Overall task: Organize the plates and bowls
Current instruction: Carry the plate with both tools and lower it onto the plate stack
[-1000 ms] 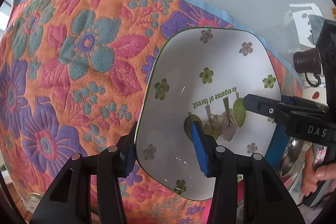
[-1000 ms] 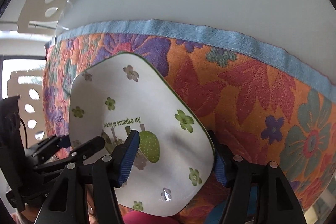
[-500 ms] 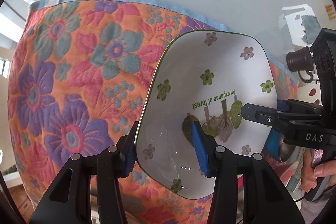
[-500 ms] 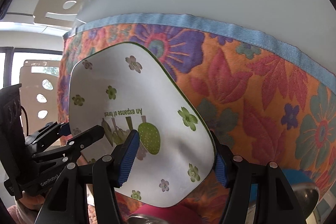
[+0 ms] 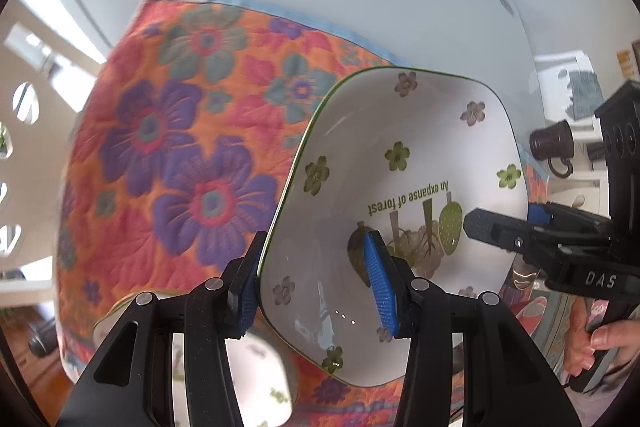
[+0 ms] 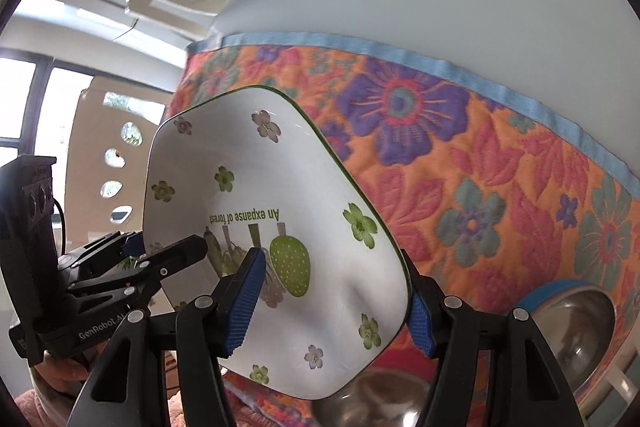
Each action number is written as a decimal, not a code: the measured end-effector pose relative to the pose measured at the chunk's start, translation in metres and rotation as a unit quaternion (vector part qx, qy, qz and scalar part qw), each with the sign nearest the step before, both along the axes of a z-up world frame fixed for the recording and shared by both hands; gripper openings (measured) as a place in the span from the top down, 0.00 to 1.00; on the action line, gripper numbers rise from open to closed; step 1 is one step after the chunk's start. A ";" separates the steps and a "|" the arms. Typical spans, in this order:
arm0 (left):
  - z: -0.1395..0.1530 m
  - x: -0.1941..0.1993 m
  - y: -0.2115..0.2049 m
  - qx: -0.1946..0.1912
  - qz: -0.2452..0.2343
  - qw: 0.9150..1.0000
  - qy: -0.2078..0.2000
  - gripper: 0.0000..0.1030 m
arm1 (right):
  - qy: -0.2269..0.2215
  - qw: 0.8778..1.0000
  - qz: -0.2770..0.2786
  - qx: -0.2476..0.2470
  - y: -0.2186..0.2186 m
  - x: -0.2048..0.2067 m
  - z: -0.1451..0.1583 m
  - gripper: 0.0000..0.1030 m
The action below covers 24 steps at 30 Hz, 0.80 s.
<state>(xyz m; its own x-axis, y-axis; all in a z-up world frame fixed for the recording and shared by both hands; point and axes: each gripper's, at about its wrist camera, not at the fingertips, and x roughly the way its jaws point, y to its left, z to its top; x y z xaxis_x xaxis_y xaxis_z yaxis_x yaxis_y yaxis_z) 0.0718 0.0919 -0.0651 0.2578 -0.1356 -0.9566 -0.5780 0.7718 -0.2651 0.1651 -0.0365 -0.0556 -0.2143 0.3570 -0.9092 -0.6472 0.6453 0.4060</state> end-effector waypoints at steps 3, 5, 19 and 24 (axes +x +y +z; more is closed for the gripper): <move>0.013 -0.024 0.012 0.002 0.023 1.000 -0.011 0.58 | 0.000 1.000 0.018 0.007 0.007 -0.017 0.010 0.39; 0.021 -0.040 0.021 0.003 0.035 0.999 -0.019 0.58 | -0.005 0.999 0.032 0.007 0.014 -0.030 0.017 0.39; 0.024 -0.117 0.063 -0.002 0.025 0.999 -0.037 0.58 | 0.014 1.000 0.019 0.009 0.042 -0.115 0.022 0.39; 0.009 -0.137 0.068 -0.003 0.003 1.000 -0.021 0.58 | 0.031 0.999 0.009 -0.009 0.047 -0.144 0.001 0.39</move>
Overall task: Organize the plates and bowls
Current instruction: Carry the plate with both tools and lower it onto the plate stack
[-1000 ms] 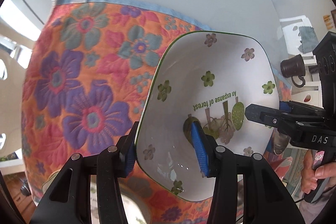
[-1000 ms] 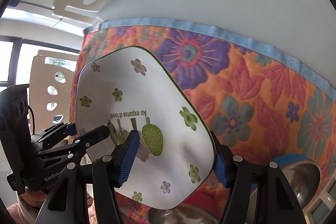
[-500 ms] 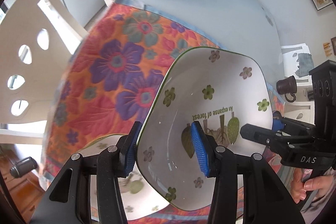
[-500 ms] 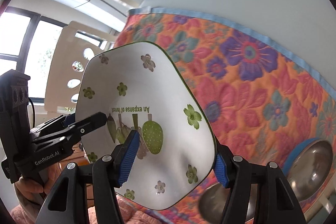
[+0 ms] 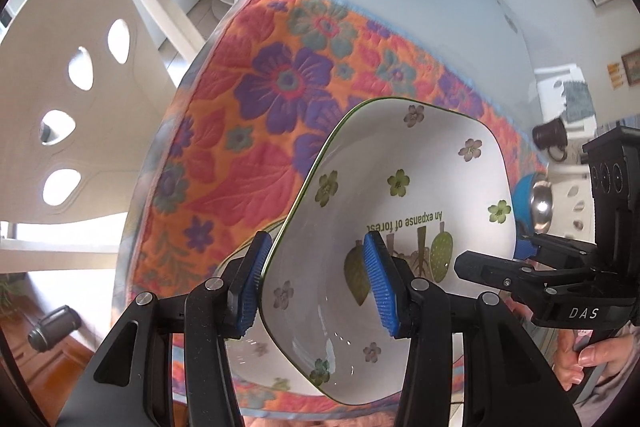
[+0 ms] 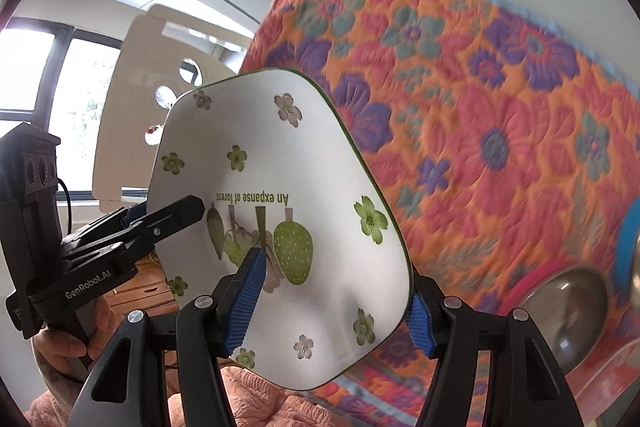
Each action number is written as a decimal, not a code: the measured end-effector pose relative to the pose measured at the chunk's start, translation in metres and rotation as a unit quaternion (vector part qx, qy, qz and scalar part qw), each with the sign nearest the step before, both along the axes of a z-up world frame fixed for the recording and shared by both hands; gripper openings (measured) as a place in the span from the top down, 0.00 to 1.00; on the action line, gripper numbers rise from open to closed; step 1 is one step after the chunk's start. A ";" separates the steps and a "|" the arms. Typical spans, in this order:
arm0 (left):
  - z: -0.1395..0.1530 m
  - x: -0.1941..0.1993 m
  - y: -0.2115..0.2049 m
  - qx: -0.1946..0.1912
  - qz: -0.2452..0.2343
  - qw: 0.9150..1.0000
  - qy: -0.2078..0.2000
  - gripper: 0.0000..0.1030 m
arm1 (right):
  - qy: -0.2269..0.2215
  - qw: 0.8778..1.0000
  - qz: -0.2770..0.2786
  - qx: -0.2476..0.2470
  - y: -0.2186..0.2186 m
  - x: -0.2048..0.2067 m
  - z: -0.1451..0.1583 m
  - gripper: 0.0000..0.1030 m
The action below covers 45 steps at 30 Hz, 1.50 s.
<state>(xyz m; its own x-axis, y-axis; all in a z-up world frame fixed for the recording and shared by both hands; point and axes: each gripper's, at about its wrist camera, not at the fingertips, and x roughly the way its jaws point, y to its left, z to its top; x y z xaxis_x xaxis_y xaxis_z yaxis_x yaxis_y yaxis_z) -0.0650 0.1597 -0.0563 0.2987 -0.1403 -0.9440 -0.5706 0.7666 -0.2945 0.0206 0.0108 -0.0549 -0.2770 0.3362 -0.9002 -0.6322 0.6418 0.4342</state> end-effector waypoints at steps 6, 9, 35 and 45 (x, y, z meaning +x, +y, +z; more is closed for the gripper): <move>-0.021 -0.020 0.004 -0.006 -0.023 1.000 0.017 0.58 | 0.019 0.999 -0.008 -0.025 0.002 -0.027 -0.024 0.39; -0.030 -0.028 0.006 -0.008 -0.029 0.999 0.025 0.58 | 0.024 0.999 -0.008 -0.035 0.005 -0.037 -0.034 0.39; -0.073 -0.053 0.006 -0.001 -0.056 0.996 0.062 0.58 | 0.051 0.996 -0.039 -0.066 0.006 -0.063 -0.076 0.39; -0.080 -0.055 0.005 -0.008 -0.055 0.997 0.062 0.58 | 0.057 0.994 -0.065 -0.066 0.004 -0.057 -0.076 0.39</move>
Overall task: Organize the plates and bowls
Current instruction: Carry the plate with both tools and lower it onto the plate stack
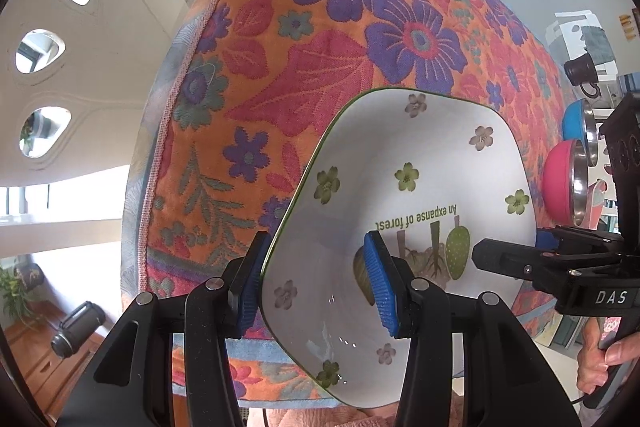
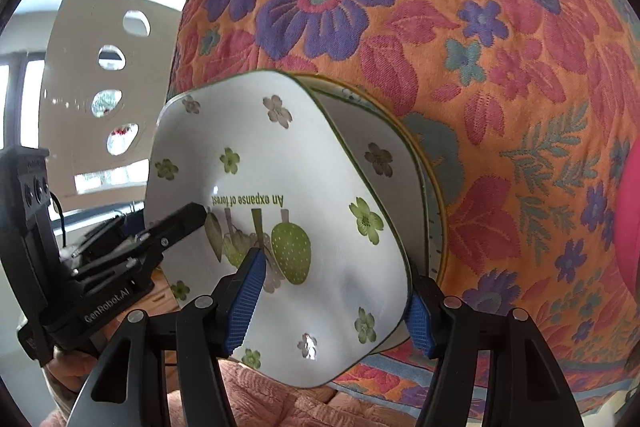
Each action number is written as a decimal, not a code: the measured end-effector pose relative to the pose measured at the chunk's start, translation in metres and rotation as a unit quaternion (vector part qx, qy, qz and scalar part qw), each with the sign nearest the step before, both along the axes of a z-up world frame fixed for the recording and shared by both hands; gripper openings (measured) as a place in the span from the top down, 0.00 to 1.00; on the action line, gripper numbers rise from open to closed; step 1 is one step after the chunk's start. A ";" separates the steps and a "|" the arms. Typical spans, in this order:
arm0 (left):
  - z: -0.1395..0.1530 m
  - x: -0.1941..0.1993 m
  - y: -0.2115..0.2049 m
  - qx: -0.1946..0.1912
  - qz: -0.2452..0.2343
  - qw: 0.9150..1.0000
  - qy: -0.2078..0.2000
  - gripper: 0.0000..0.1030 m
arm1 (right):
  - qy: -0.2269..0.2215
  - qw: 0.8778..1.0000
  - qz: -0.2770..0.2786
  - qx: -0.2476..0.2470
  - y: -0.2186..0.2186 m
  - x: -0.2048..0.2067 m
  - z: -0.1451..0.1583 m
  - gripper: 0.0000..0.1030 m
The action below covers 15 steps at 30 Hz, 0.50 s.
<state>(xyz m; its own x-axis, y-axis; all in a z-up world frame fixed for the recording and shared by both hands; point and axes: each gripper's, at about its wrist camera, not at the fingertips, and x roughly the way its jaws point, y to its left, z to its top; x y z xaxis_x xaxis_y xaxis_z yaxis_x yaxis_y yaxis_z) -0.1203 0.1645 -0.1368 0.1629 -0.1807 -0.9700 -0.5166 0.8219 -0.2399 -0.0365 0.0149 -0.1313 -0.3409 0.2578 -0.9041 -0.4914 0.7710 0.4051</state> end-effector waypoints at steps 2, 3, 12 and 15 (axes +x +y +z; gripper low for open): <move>-0.001 0.000 0.000 -0.002 0.001 1.000 0.001 0.58 | -0.002 1.000 -0.004 -0.002 -0.001 0.002 0.002 0.39; -0.001 0.001 0.000 -0.002 0.002 1.000 0.002 0.58 | -0.002 1.000 -0.007 -0.003 -0.001 0.003 0.002 0.39; -0.002 -0.001 0.000 -0.013 0.002 1.000 -0.002 0.58 | -0.005 1.000 -0.020 -0.011 -0.004 0.005 0.009 0.39; -0.001 0.001 -0.002 -0.008 -0.002 1.000 -0.001 0.58 | -0.008 1.000 -0.025 -0.010 -0.008 0.006 0.011 0.39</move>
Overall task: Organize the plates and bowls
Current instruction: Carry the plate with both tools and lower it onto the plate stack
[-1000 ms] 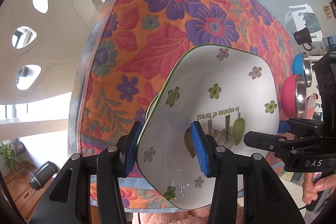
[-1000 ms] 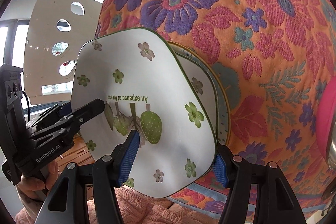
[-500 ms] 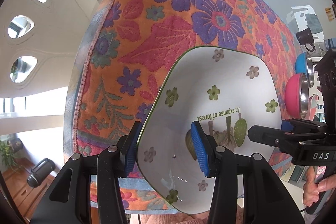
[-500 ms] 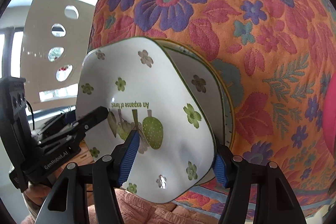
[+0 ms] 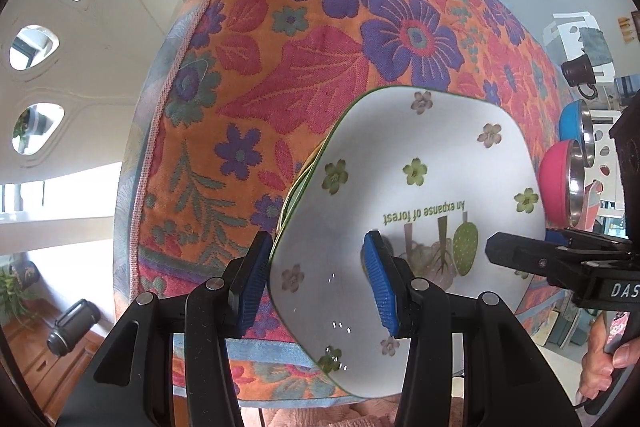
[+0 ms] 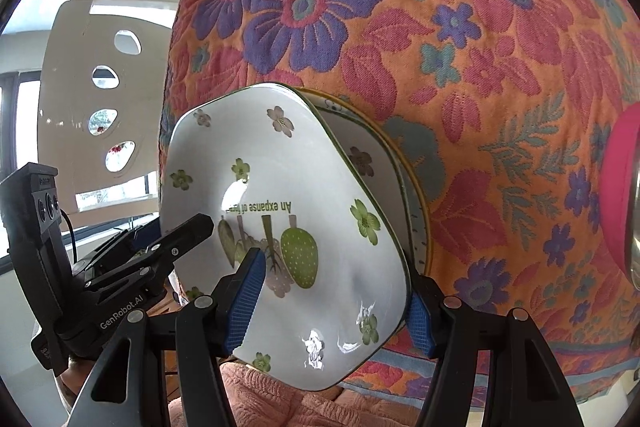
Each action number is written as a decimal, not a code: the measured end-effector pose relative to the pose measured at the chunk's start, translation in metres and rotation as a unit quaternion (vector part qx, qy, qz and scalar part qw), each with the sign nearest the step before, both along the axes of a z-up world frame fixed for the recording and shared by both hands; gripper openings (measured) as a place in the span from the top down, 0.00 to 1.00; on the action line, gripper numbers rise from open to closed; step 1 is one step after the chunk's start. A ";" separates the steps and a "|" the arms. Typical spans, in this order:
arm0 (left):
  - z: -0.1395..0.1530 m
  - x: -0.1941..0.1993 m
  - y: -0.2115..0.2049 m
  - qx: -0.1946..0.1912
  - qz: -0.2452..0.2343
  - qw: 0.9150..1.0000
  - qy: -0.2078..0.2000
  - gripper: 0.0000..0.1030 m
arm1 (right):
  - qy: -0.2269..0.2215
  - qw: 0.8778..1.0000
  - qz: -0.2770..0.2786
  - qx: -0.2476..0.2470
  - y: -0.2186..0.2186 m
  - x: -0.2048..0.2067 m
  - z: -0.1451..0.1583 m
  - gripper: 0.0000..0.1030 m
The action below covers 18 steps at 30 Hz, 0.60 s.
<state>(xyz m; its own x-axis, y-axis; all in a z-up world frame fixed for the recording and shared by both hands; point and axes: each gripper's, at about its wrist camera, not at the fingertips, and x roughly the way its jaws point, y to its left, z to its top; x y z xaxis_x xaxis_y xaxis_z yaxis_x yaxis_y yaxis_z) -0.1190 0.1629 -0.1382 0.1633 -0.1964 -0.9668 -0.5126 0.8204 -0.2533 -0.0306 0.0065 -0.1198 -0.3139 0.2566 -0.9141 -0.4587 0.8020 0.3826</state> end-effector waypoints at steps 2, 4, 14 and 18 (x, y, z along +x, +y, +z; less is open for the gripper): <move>0.000 0.000 0.000 0.002 -0.002 1.000 -0.001 0.58 | -0.001 1.000 0.002 -0.001 -0.001 0.000 0.000 0.39; 0.000 -0.001 0.000 0.001 0.000 1.000 -0.002 0.58 | -0.002 1.000 -0.001 -0.002 -0.004 0.001 0.001 0.39; 0.000 -0.002 -0.002 0.003 -0.006 1.000 -0.002 0.58 | 0.004 1.000 -0.009 -0.006 -0.010 -0.007 0.000 0.39; 0.000 -0.002 -0.003 0.002 -0.005 1.000 -0.002 0.58 | 0.008 1.000 -0.016 -0.004 -0.014 -0.008 0.000 0.39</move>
<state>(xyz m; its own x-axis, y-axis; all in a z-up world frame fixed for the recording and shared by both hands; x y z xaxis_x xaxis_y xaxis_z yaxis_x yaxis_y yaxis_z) -0.1212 0.1601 -0.1382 0.1642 -0.1951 -0.9669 -0.5029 0.8267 -0.2522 -0.0388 -0.0073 -0.1200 -0.3197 0.2592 -0.9114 -0.4263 0.8196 0.3827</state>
